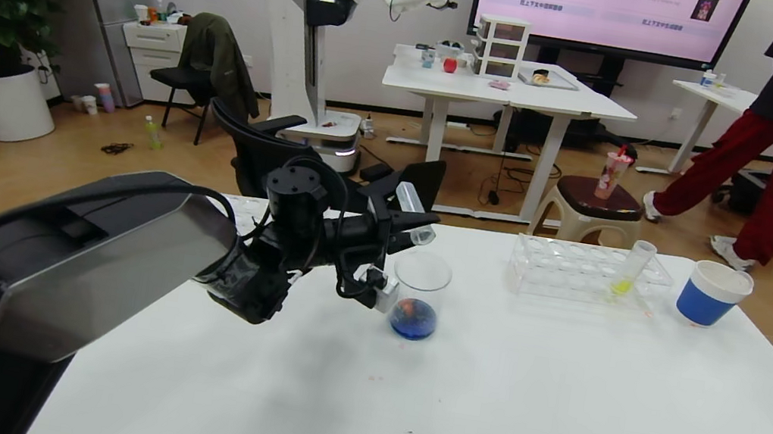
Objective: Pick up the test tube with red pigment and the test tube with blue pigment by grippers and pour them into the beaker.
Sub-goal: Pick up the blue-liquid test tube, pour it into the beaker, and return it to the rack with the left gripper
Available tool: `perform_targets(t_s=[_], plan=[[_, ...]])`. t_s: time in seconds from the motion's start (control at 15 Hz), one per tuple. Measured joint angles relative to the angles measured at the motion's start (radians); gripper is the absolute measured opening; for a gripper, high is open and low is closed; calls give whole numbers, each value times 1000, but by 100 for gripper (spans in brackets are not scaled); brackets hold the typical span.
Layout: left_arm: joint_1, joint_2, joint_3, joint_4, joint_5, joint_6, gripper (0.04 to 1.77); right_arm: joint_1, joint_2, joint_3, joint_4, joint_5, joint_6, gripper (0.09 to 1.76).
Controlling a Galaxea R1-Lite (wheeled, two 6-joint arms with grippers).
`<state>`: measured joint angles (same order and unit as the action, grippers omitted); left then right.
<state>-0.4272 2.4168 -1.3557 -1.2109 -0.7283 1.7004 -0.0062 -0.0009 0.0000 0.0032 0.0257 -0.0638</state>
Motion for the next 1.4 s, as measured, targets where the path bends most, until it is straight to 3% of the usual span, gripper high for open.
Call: perform_targets(t_s=[0.2, 0.33, 0.4, 0.6, 0.93, 1.07, 1.2, 1.4], plan=[[-2, -6, 0, -1, 8, -57, 51, 0, 0, 0, 0, 0, 0, 174], [-8, -16, -2, -37, 39, -182, 51, 0, 0, 0, 0, 0, 0, 174], [-10, -23, -2, -87, 86, -253, 51, 0, 0, 0, 0, 0, 0, 174], [-18, -53, 11, -190, 317, -516, 51, 0, 0, 0, 0, 0, 0, 174], [-29, -142, 14, -195, 823, -929, 51, 0, 0, 0, 0, 0, 0, 174], [-22, -186, 14, -124, 986, -1109, 51, 0, 0, 0, 0, 0, 0, 174], [-19, -230, 16, 4, 1111, -1300, 51, 0, 0, 0, 0, 0, 0, 174], [1, -308, 19, 260, 1206, -1555, 51, 0, 0, 0, 0, 0, 0, 174]])
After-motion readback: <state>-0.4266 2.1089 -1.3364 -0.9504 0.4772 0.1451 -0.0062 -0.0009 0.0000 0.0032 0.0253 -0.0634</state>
